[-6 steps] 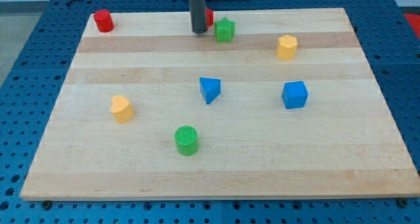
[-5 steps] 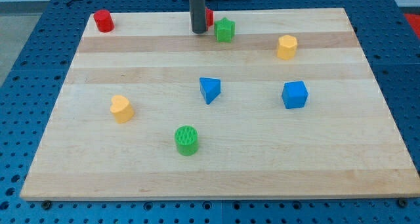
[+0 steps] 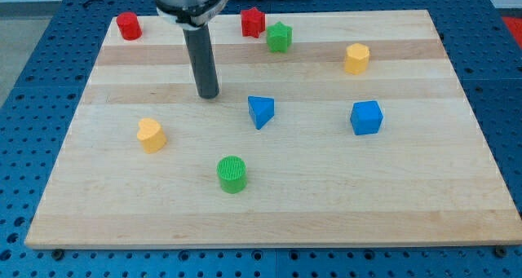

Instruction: Slide the blue triangle up and slightly right

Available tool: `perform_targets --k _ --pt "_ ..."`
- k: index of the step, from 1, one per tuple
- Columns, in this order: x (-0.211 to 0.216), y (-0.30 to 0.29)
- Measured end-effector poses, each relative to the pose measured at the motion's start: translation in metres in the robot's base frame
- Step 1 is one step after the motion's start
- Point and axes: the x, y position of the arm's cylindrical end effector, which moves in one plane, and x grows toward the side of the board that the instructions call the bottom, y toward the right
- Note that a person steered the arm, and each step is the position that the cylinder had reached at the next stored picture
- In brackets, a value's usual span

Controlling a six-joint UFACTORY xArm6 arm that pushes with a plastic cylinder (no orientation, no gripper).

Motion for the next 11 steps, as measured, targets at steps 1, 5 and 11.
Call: perform_targets --k 1,5,11 --pt "0.036 0.010" --pt "0.035 0.104" --pt "-0.024 0.122"
